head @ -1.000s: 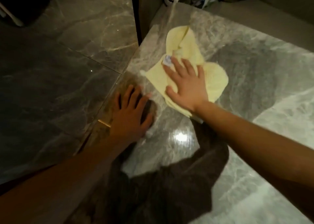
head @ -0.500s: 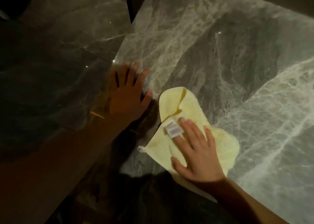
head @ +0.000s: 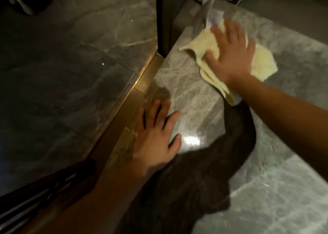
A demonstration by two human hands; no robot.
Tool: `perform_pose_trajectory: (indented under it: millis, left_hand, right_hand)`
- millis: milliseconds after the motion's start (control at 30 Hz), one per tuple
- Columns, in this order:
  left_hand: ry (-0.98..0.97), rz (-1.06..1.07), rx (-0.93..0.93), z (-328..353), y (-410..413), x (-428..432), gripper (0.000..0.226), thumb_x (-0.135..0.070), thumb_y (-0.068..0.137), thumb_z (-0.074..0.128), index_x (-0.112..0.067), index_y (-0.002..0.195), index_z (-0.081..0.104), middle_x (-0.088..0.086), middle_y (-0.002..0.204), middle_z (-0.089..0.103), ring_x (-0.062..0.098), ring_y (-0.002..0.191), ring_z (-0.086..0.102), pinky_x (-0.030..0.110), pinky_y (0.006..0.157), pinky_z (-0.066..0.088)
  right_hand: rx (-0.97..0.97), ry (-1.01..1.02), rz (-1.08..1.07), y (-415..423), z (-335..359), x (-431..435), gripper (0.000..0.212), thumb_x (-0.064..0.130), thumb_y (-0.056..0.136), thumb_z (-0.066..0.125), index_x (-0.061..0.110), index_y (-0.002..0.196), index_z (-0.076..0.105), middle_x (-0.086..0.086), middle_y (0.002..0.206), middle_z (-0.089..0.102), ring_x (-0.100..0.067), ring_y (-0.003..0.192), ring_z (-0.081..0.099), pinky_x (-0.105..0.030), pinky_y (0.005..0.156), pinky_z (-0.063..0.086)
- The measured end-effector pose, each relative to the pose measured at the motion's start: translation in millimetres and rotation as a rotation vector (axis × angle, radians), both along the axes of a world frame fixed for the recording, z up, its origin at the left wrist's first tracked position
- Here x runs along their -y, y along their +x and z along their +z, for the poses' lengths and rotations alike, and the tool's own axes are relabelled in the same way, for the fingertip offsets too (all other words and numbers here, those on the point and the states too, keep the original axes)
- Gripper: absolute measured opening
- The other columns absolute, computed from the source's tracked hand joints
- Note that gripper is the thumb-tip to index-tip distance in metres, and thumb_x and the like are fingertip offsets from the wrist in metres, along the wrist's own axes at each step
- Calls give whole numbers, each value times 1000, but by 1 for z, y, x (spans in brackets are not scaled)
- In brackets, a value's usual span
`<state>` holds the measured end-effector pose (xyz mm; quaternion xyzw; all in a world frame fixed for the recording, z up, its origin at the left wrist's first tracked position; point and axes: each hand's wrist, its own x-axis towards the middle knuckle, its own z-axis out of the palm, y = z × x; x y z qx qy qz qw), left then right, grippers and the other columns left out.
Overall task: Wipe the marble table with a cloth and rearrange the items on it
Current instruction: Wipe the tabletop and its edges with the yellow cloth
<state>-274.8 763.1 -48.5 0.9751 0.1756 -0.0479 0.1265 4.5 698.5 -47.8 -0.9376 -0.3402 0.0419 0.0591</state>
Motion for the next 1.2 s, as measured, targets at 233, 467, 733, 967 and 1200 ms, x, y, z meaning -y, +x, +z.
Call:
perform_pose_trajectory:
  millis: [233,467,733,967,1200]
  left_hand:
    - [-23,3,42,5,-2,0,54,-47,88,44,-26,138,43,2,153,32,26,144,24,55,114,17]
    - [-15,-10,60,-4,-2,-1,61,-47,83,47,-26,139,38,5,152,34,28,142,25,54,113,18]
    - [-6,176,140,9,-6,2,55,-39,94,36,-11,141,36,13,155,25,33,141,27,52,115,19]
    - [11,298,184,10,-16,40,47,-24,82,46,-16,128,53,5,144,46,19,134,41,49,113,23]
    - [90,503,-66,6,-137,63,56,-43,96,34,-25,147,21,5,158,17,28,145,13,66,110,3]
  right_hand:
    - [46,45,-66,76,-3,-58,64,54,90,29,31,149,22,-3,160,15,-27,147,11,-55,114,10]
    - [61,54,112,44,-2,-33,59,49,93,32,26,147,30,-3,159,21,-28,146,15,-54,113,14]
    - [-43,62,314,-84,4,48,66,52,86,32,27,147,33,-4,158,23,-27,146,17,-52,112,14]
    - [-114,-13,476,-231,7,174,70,52,83,40,30,149,28,-2,159,21,-27,146,18,-48,112,7]
    - [-182,-23,660,-348,12,276,66,52,81,48,31,142,38,-1,159,21,-26,148,11,-55,113,7]
